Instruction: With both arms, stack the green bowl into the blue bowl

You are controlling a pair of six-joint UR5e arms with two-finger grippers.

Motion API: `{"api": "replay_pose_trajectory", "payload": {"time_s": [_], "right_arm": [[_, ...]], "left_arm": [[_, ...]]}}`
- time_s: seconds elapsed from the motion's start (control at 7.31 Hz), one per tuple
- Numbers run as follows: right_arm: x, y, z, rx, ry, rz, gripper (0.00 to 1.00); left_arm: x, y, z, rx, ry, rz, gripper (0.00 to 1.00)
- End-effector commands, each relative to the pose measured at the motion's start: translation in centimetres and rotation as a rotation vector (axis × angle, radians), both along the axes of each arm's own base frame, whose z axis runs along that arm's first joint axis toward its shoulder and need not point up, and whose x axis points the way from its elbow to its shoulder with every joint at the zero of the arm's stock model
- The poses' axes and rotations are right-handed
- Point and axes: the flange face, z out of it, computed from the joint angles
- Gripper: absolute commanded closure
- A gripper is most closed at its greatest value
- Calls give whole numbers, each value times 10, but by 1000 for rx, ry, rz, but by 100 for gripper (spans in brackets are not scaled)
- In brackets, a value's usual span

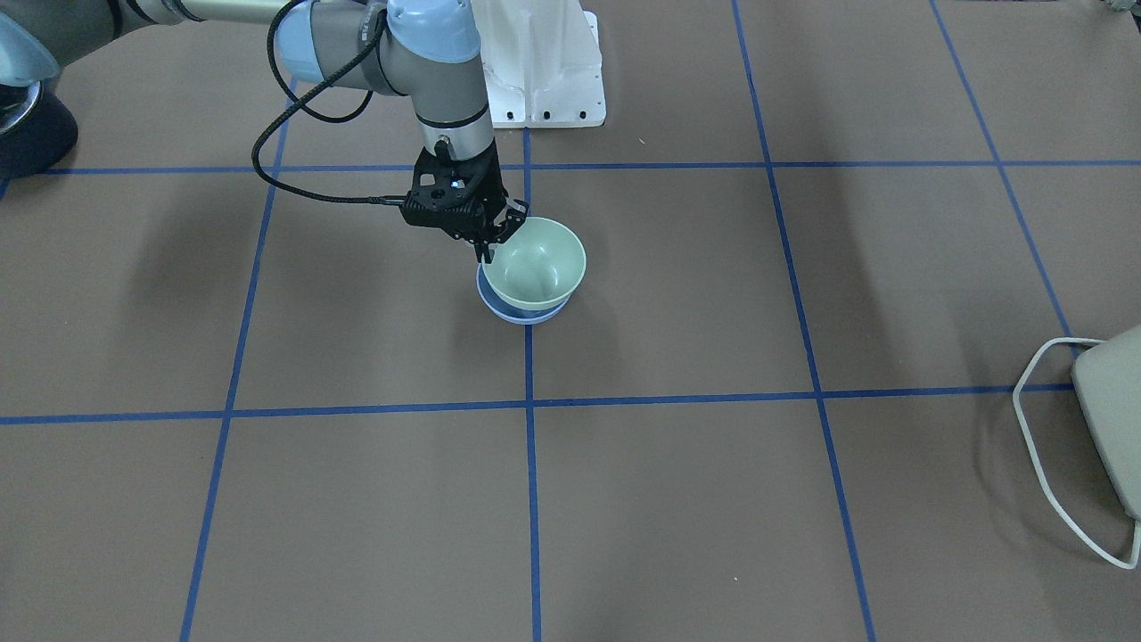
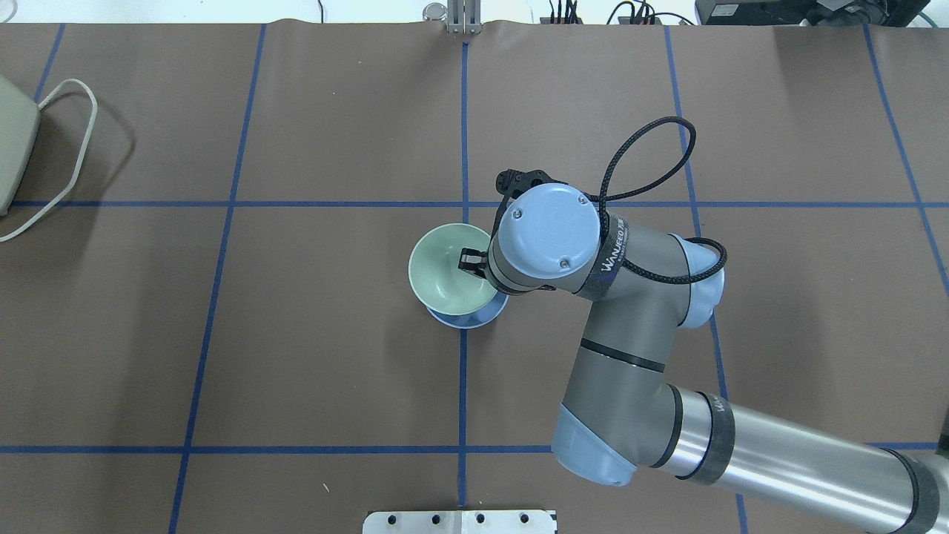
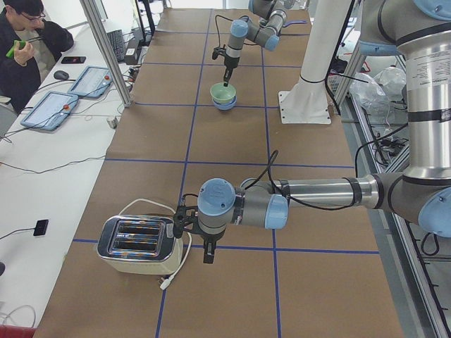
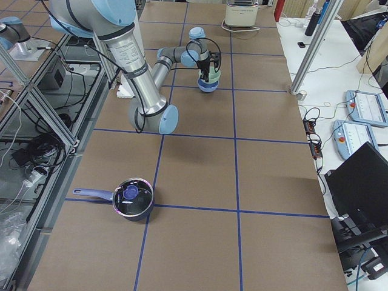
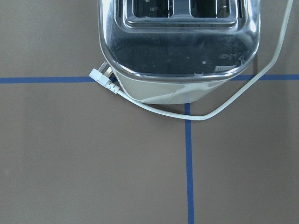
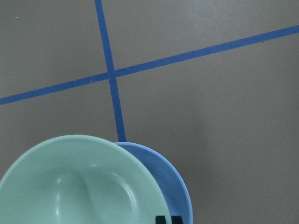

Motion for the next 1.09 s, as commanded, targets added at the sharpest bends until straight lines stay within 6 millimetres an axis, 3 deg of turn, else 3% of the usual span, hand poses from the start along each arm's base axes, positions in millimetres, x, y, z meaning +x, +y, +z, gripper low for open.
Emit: {"api": "replay_pose_trajectory", "payload": {"time_s": [0.0, 0.82, 0.96], "right_arm": [[-8, -1, 11, -4, 14, -4, 100], [-18, 4, 19, -11, 31, -18, 100], [-18, 4, 19, -12, 30, -17, 79]], "left_arm": [[0, 0, -1, 1, 1, 1, 1], [1, -1, -1, 3, 0, 3, 1], [1, 0, -1, 2, 0, 3, 1]]}}
